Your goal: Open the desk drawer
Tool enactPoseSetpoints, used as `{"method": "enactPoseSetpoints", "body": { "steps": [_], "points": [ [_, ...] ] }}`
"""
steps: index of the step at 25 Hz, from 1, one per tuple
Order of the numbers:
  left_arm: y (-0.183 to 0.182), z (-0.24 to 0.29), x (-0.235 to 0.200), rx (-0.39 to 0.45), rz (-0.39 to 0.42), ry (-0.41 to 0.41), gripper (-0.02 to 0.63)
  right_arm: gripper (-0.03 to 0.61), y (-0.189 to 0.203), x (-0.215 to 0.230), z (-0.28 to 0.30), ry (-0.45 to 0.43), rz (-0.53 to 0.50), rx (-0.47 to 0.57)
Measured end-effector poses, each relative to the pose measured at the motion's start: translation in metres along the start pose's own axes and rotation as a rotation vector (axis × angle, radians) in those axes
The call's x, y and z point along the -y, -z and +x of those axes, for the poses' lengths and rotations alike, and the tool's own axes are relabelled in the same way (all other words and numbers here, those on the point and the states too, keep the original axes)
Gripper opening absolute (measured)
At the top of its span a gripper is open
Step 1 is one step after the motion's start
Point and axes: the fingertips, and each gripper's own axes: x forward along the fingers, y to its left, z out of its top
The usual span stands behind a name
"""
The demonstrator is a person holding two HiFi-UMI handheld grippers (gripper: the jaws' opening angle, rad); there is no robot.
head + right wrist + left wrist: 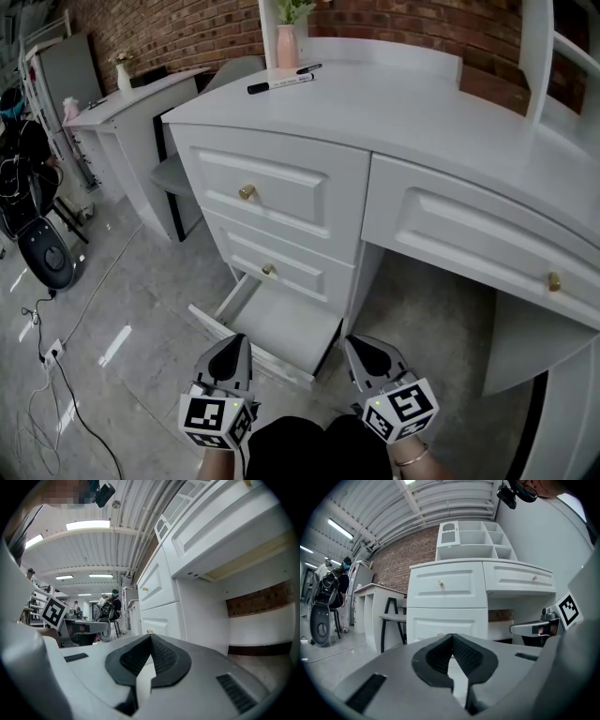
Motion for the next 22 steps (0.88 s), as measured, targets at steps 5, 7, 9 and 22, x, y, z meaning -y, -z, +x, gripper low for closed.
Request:
{"method": "enactPoseSetpoints", "body": {
  "steps": [5, 7, 9, 22],
  "points": [
    [-0.010, 0.001, 0.008, 0.003, 0.003, 0.017, 0.009, 0.004, -0.004, 0.003, -0.004, 0.014, -0.025, -0.021],
    [-0.009, -0.001, 0.008, -0.003, 0.005, 0.018, 0.009, 0.003, -0.006, 0.002, -0.005, 0.017, -0.019, -0.019],
    [-0.008, -0.003, 0.007, -0.005, 0.005, 0.021, 0.009, 0.003, -0.007, 0.000, -0.005, 0.019, -0.011, -0.016],
    [-0.006, -0.003, 0.008, -0.005, -0.002, 0.026, 0.009, 0.003, -0.007, -0.009, 0.000, 0.003, -0.028, -0.026]
  ]
}}
